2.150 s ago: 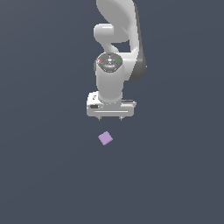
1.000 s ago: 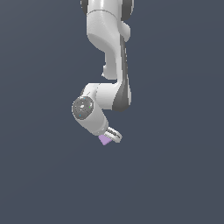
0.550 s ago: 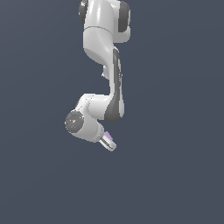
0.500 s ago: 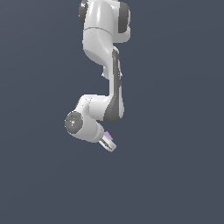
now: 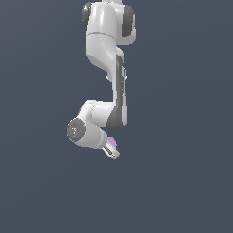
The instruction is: Pick up the object and move it to a goal position.
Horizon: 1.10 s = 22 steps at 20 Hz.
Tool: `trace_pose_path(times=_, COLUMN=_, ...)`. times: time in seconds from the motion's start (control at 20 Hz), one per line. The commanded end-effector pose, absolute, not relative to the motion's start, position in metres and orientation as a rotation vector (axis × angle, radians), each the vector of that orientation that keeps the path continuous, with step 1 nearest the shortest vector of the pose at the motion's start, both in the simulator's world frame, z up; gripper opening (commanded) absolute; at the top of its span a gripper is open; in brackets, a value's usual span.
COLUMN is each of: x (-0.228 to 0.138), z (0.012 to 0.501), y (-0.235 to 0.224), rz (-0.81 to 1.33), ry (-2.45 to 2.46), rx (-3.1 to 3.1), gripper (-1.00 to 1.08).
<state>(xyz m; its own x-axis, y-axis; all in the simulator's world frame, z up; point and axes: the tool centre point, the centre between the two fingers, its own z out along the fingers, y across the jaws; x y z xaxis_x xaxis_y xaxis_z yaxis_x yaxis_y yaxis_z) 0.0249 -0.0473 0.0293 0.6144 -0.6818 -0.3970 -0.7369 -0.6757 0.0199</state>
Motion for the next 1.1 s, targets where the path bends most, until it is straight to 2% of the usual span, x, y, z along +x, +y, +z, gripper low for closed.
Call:
trace_pose_path(times=0.0, x=0.023, z=0.022, y=-0.045, rz=0.572, ry=1.191, rx=-2.689, gripper=1.08)
trace_pose_path(times=0.35, x=0.017, z=0.004, y=-0.040, rz=0.573, ry=1.196, rx=-2.686, gripper=1.08)
trace_pose_path(times=0.4, x=0.017, z=0.004, y=-0.040, rz=0.573, ry=1.196, rx=-2.686, gripper=-1.00)
trace_pose_path(times=1.05, x=0.022, z=0.014, y=-0.040, rz=0.549, ry=1.193, rx=-2.686, gripper=-1.00)
